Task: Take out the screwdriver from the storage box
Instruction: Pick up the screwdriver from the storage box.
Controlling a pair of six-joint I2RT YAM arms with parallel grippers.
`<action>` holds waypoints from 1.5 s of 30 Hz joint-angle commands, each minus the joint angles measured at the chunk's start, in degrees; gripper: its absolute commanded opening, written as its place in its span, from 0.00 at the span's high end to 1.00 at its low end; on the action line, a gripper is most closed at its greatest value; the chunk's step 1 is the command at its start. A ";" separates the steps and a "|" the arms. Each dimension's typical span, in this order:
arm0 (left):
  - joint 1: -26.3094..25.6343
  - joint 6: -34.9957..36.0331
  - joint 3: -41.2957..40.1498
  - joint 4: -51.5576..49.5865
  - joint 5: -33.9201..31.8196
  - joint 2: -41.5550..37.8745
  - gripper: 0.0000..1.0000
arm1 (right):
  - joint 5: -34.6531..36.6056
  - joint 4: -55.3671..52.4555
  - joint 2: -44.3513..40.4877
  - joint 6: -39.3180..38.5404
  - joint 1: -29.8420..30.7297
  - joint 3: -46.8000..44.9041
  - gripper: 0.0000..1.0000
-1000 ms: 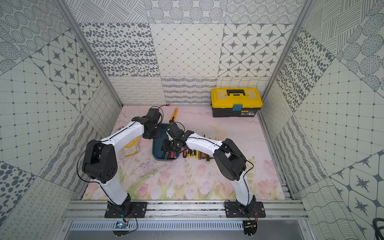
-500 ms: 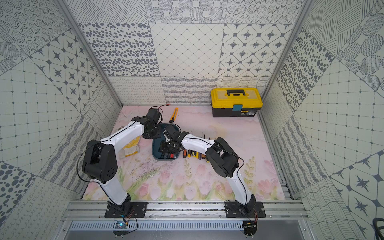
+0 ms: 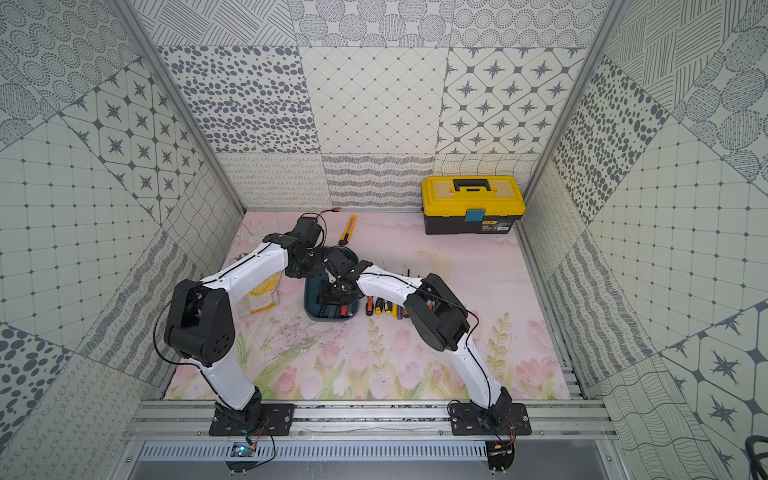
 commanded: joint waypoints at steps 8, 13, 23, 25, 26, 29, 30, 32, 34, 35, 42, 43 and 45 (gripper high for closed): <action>-0.12 -1.00 0.15 0.88 0.32 -1.46 1.00 | 8.32 -9.41 3.49 -5.10 1.71 2.28 0.74; -0.18 -0.64 0.59 0.41 -0.85 -1.14 1.00 | 8.44 -8.49 2.63 -5.22 1.71 1.53 0.88; -0.06 -0.47 0.94 0.10 -1.45 -0.40 1.00 | 4.50 2.21 -4.14 -5.54 1.62 -4.08 1.00; -0.09 -0.47 0.91 -0.08 -1.53 -0.13 1.00 | 4.95 3.02 -5.40 -6.40 1.62 -4.69 1.00; -0.04 -0.47 1.01 -0.16 -1.62 -0.08 1.00 | 5.25 3.28 -6.01 -6.74 1.62 -4.94 1.00; -0.08 -0.47 1.15 -0.46 -1.96 0.14 1.00 | 5.88 3.98 -7.57 -7.70 1.54 -5.75 1.00; -0.04 -0.38 1.18 -0.48 -2.11 0.14 1.00 | 6.05 4.24 -8.05 -7.80 1.44 -6.04 1.00; -0.05 -0.38 1.15 -0.43 -2.15 0.14 1.00 | 6.31 5.00 -8.93 -7.82 1.36 -6.79 1.00; -0.10 -0.38 1.20 -0.43 -2.20 0.14 1.00 | 6.66 6.14 -9.91 -7.85 1.19 -7.74 1.00; -0.12 -0.38 1.24 -0.50 -2.15 0.14 1.00 | 6.88 6.80 -10.40 -7.83 1.20 -8.26 1.00; -0.11 -0.47 1.24 -0.52 -2.50 0.10 1.00 | 8.06 10.33 -13.89 -8.21 1.01 -11.68 1.00; -0.07 -0.47 1.21 -0.52 -2.42 0.14 1.00 | 8.23 10.37 -14.35 -8.32 0.93 -11.93 1.00; -0.11 -0.53 1.33 -0.53 -2.50 0.22 1.00 | 8.37 10.52 -15.11 -8.64 0.84 -12.21 1.00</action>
